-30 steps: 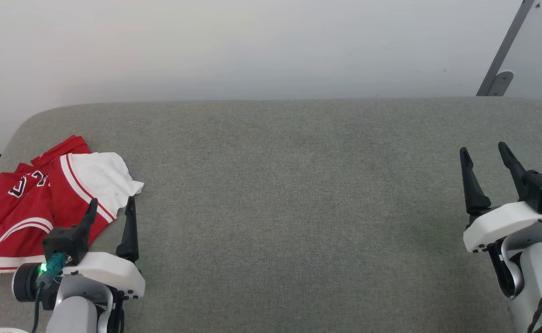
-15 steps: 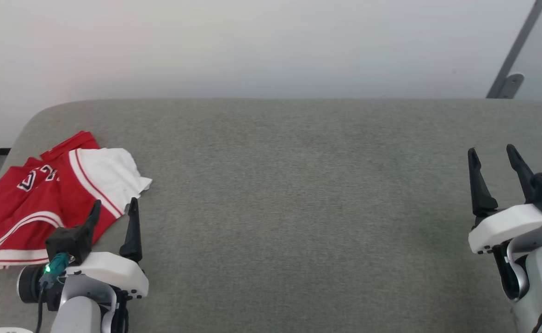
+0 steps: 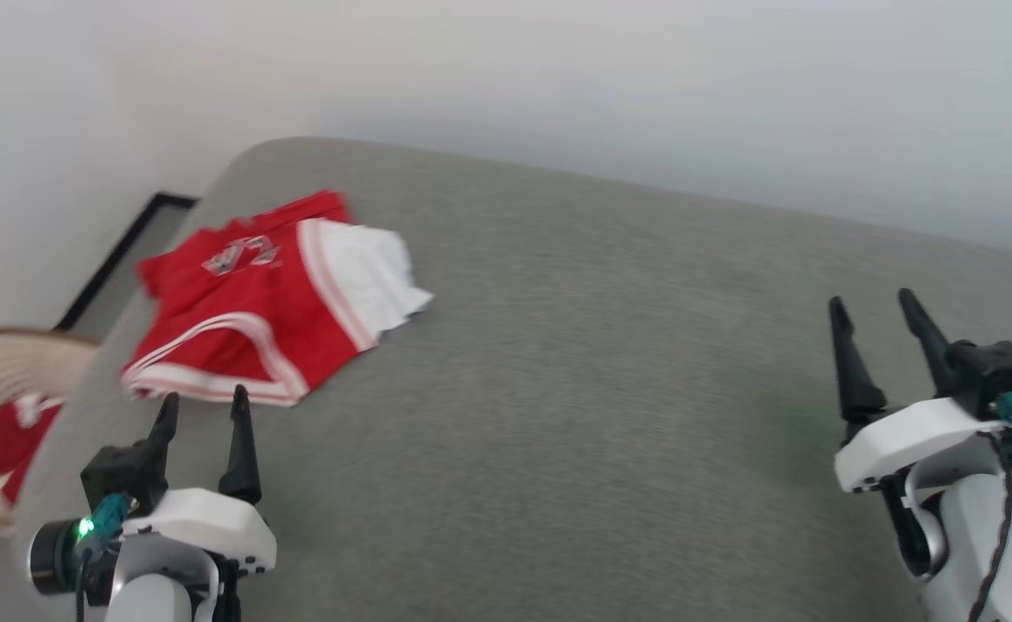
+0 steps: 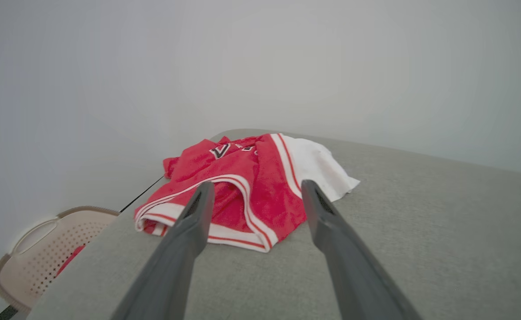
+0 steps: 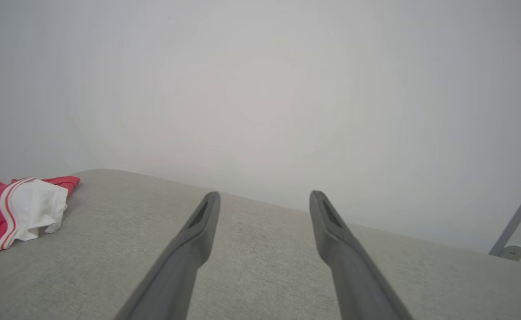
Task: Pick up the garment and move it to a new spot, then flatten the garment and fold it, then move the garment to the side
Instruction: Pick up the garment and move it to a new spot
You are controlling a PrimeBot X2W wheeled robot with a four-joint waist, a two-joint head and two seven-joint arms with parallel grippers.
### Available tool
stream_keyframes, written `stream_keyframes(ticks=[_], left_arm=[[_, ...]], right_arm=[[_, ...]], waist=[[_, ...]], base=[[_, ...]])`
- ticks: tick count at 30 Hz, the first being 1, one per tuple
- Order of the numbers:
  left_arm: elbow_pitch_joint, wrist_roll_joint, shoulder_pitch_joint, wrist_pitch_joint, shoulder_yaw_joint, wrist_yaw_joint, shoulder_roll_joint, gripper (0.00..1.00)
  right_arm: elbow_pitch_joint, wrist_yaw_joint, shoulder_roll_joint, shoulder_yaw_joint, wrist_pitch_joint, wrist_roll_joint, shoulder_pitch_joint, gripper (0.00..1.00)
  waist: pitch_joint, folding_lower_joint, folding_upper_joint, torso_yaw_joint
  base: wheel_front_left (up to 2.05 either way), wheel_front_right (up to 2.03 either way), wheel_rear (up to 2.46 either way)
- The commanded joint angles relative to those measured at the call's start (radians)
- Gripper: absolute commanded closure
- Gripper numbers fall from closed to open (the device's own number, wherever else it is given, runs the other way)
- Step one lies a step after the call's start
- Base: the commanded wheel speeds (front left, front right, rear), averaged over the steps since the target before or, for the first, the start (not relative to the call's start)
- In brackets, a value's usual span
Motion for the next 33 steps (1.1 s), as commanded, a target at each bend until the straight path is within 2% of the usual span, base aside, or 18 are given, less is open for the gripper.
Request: stream_keyframes(ticks=[1,2,5,9,19,25,29,33], left_arm=[[-0.011,0.010,0.020,-0.005,0.012,0.012,-0.003,0.00],[-0.018,0.014,0.029,-0.005,0.019,0.017,-0.006,0.00],[-0.024,0.018,0.042,-0.005,0.029,0.015,-0.010,0.00],[-0.051,0.008,0.072,-0.005,0.062,0.028,-0.016,0.00],[-0.166,-0.027,0.166,-0.005,0.133,0.073,-0.042,0.00],[-0.192,-0.045,0.190,-0.005,0.133,0.081,-0.044,0.00],[-0.175,-0.047,0.171,-0.005,0.096,0.063,-0.046,0.00],[-0.120,0.004,0.095,-0.005,0.022,0.018,-0.033,0.00]], right_arm=[[-0.002,0.000,0.012,0.016,-0.005,0.006,-0.003,0.00],[-0.001,0.000,0.021,0.027,-0.005,0.014,0.000,0.00],[0.006,0.000,0.038,0.052,-0.005,0.028,0.011,0.00],[0.021,0.000,0.066,0.115,-0.005,0.046,-0.003,0.00],[0.095,0.000,0.093,0.325,-0.005,0.143,-0.091,0.00],[0.105,0.000,0.090,0.374,-0.005,0.180,-0.119,0.00],[0.090,0.000,0.083,0.370,-0.005,0.201,-0.120,0.00],[0.068,0.000,0.069,0.339,-0.005,0.200,-0.090,0.00]], waist=[[-0.001,0.0000,0.0000,0.093],[-0.004,0.0000,0.0000,0.136],[-0.011,0.0000,0.0000,0.197],[-0.004,0.0000,0.0000,0.243],[0.032,0.0000,0.0000,0.270],[0.037,0.0000,0.0000,0.271],[0.042,0.0000,0.0000,0.265],[0.062,0.0000,0.0000,0.256]], base=[[0.00,0.00,0.00],[0.00,0.00,0.00],[0.00,0.00,0.00],[0.00,0.00,0.00],[0.00,0.00,0.00],[0.00,0.00,0.00],[0.00,0.00,0.00],[0.00,0.00,0.00]])
